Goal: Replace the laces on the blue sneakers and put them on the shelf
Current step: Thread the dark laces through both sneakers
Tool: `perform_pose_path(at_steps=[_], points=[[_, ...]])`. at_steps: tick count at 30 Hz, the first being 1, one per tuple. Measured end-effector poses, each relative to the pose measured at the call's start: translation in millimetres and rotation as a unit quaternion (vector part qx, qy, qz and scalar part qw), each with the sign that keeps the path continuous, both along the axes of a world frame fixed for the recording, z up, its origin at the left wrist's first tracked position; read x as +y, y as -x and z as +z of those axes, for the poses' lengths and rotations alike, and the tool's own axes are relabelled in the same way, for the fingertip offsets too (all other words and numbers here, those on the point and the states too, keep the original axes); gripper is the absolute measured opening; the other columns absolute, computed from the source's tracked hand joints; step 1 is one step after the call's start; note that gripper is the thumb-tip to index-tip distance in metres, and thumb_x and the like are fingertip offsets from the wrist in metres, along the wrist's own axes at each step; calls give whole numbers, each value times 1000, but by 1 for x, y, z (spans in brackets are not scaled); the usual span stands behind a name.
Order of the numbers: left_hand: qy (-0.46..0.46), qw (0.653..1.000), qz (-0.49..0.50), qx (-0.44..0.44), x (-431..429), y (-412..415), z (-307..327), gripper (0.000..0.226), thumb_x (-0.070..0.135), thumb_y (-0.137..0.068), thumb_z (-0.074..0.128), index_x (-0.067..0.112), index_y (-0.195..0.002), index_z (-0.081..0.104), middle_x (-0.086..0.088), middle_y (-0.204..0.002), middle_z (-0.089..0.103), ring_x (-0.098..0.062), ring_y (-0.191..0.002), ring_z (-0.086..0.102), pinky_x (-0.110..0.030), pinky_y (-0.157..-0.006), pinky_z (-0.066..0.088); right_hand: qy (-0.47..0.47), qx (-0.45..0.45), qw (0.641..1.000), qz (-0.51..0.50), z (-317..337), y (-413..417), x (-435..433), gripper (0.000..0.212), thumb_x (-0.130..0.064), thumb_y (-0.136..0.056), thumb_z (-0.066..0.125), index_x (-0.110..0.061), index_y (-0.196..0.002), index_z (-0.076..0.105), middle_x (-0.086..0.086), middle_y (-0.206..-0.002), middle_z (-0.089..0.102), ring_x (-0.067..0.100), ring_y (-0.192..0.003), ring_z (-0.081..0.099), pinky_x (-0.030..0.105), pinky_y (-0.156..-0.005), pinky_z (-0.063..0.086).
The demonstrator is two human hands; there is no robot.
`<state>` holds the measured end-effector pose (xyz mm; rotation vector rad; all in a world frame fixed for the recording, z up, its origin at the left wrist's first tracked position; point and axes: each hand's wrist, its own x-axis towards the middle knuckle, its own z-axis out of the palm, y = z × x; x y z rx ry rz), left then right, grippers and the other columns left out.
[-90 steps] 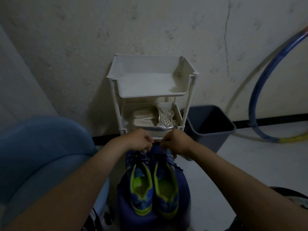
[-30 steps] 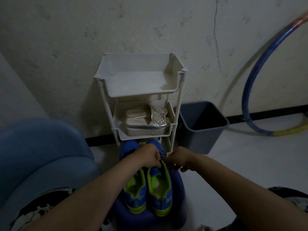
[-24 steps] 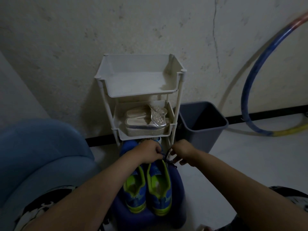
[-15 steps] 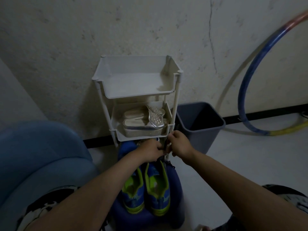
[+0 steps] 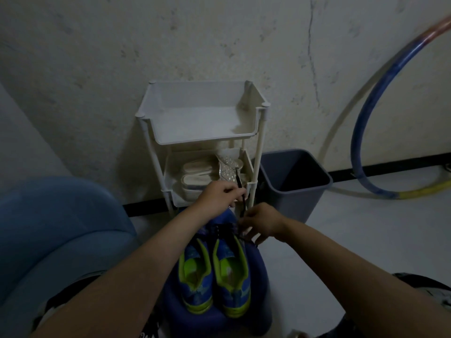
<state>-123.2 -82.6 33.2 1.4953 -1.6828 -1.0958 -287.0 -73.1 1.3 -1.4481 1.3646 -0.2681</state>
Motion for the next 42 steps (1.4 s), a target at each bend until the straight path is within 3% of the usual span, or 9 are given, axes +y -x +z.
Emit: perform_pose_path(at_steps=[7,11,16,22,29,33,37,40,42], points=[[-103,990,-53,-82,-1,-12,-13,27,6,-97,52,11,-121,63,-4,-99,64,-9,-68,57,-21,-65,47,196,-181,951,-158,36,-5,-8,27,-15,-96,62,8,-84,69,22,-74,67,14,-55,61,23,-50,49],[-112,973,-144,-144,7,-8,-12,9,23,-94,63,23,-88,71,10,-74,69,-5,-61,62,-22,-65,46,230,-206,939,-153,41,-6,-12,25,-21,-94,65,-1,-83,73,29,-83,68,26,-64,61,36,-60,50],[-77,982,-70,-157,3,-5,-14,23,30,-93,64,18,-74,69,-2,-61,65,2,-42,51,-22,-51,36,169,-204,951,-157,33,-12,-12,18,-9,-99,54,0,-102,69,13,-84,68,17,-59,61,26,-51,50],[-16,997,20,-75,0,-5,-11,26,28,-91,68,7,-76,74,-4,-59,67,-9,-52,59,-25,-61,46,8,31,999,37,9,-10,-8,18,-7,-90,57,-3,-103,68,15,-89,67,23,-75,62,27,-56,48],[-16,996,85,13,0,-7,-1,23,25,-93,65,3,-87,72,-9,-67,67,-8,-56,62,-19,-53,44,11,29,999,27,-1,-14,-7,22,-23,-93,64,-6,-84,74,18,-90,71,22,-71,62,32,-59,50],[-6,994,106,37,-6,-12,3,15,16,-97,57,11,-103,70,-12,-85,71,-10,-59,62,-21,-50,46,-21,21,999,-22,2,-17,-7,32,-22,-96,53,3,-96,72,16,-92,74,24,-71,67,31,-61,51],[-94,992,22,-79,-7,-12,-20,25,7,-95,52,24,-112,61,-7,-108,68,-19,-77,65,-25,-60,51,-5,56,993,-105,6,-8,-13,35,-24,-96,46,0,-90,72,11,-84,76,27,-71,73,27,-56,53],[-69,957,-78,-269,-7,-12,-39,26,15,-91,55,21,-110,72,-2,-120,67,-21,-108,62,-31,-93,50,6,216,976,-27,7,6,-14,34,-29,-97,49,-6,-86,71,5,-76,75,21,-66,72,33,-70,59],[-74,933,-119,-332,-5,-6,-45,21,25,-92,55,16,-96,73,-2,-110,67,-24,-106,61,-32,-90,50,0,320,946,39,4,14,-10,35,-30,-99,46,-8,-86,70,3,-75,74,16,-70,72,35,-84,58]])
